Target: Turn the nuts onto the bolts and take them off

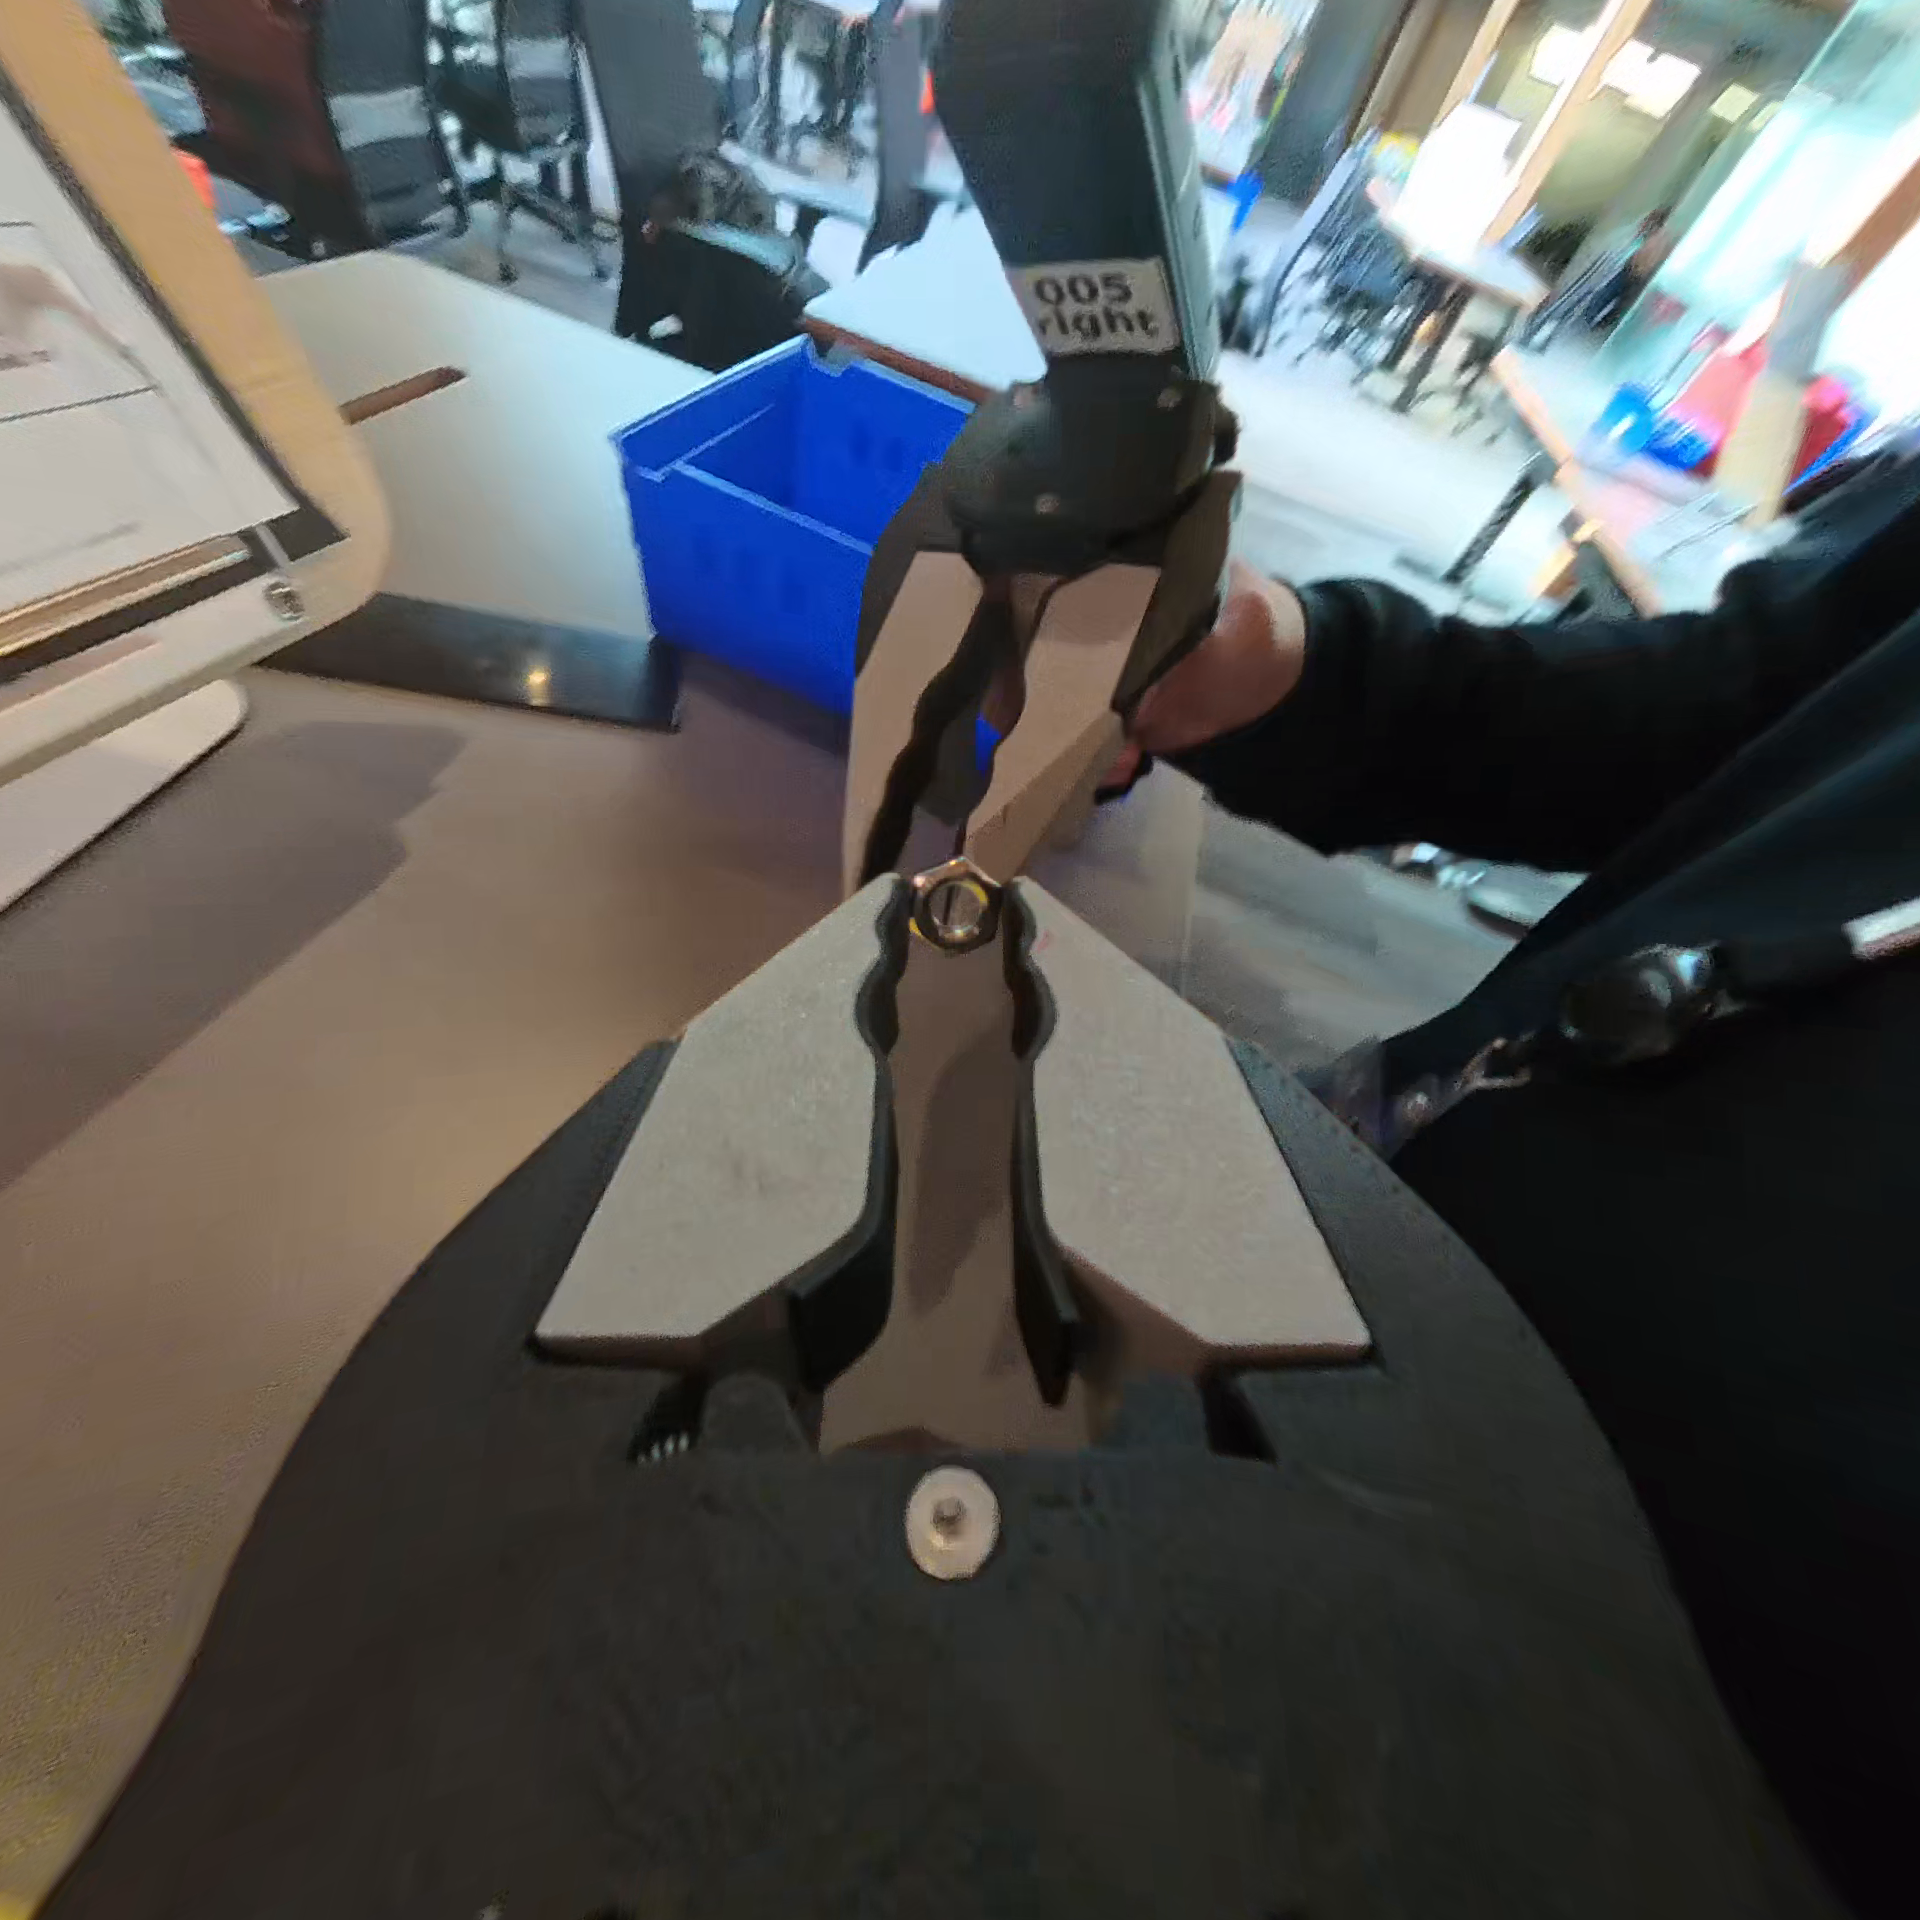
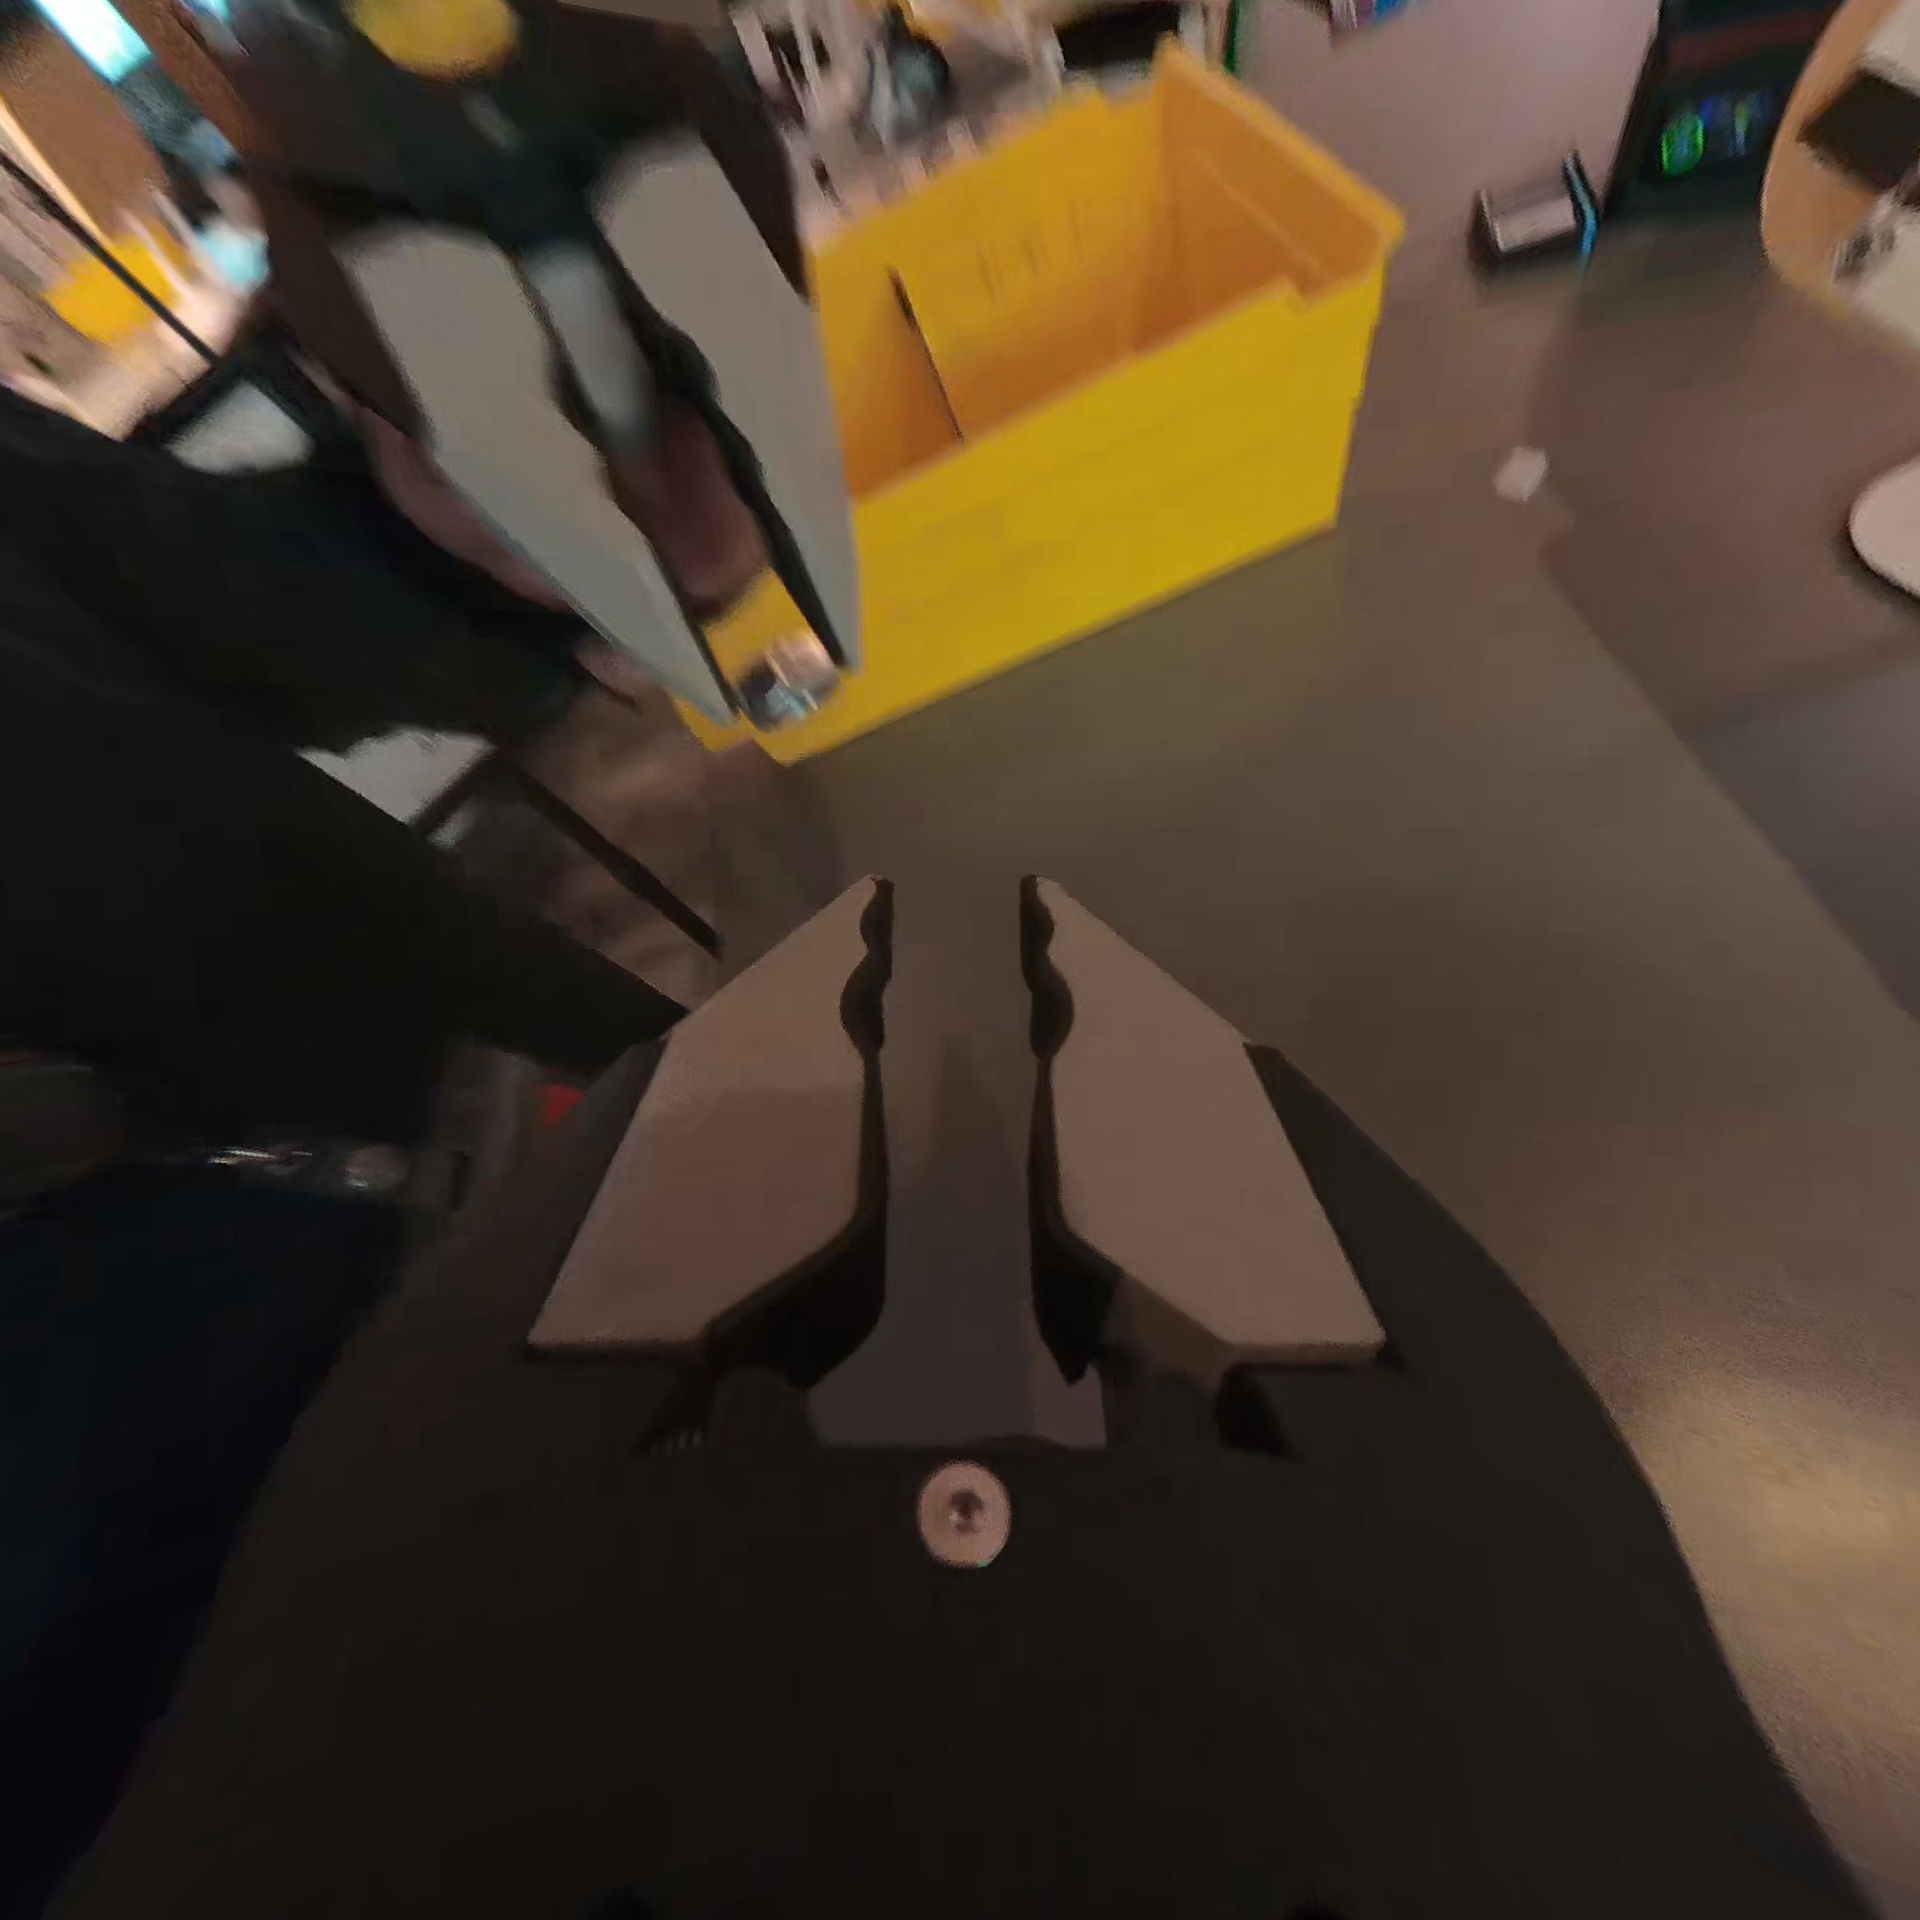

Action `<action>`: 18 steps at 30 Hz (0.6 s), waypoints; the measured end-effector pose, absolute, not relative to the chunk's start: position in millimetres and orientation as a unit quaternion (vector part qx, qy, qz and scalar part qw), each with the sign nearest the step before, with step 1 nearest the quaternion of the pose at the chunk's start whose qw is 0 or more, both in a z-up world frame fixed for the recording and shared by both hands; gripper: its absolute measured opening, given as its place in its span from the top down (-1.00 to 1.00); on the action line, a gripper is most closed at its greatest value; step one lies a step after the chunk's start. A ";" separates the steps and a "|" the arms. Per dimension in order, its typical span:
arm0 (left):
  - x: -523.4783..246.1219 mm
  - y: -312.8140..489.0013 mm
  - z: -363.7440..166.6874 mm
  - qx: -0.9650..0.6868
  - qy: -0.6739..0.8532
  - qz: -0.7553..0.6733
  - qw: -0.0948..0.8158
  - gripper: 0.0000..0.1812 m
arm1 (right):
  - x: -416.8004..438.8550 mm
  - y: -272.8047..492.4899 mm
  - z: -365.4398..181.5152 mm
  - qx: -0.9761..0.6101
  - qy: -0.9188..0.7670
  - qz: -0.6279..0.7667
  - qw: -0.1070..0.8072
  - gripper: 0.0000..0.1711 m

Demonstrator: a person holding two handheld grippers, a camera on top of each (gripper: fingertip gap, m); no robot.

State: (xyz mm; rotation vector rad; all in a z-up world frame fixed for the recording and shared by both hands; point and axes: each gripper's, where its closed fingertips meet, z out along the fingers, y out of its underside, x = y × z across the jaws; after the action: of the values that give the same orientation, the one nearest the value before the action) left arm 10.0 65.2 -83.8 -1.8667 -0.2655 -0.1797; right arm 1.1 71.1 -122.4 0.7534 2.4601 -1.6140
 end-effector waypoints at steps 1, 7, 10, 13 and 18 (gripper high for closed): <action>8.6 69.5 -82.1 -0.790 -0.120 -0.082 0.596 0.83 | 4.6 72.3 -113.3 0.255 0.792 -0.551 0.069 0.82; 25.3 75.6 -50.7 -0.729 -0.028 -0.048 0.683 0.83 | 20.0 87.8 -64.9 0.288 0.663 -0.657 0.215 0.90; 35.9 81.0 -40.8 -0.710 0.016 -0.033 0.703 0.83 | 31.2 81.7 -54.8 0.282 0.621 -0.672 0.287 0.95; 36.8 83.6 -35.1 -0.695 0.029 -0.011 0.719 0.83 | 36.8 73.9 -48.0 0.270 0.591 -0.685 0.328 0.77; 39.0 81.4 -33.4 -0.695 0.034 0.001 0.718 0.84 | 34.4 72.2 -40.3 0.263 0.556 -0.705 0.351 0.77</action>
State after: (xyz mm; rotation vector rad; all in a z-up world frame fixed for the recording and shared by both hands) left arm 39.0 81.4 -33.4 -1.5366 0.0748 0.0031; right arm 34.4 72.2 -40.3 0.6818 1.4403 -1.8260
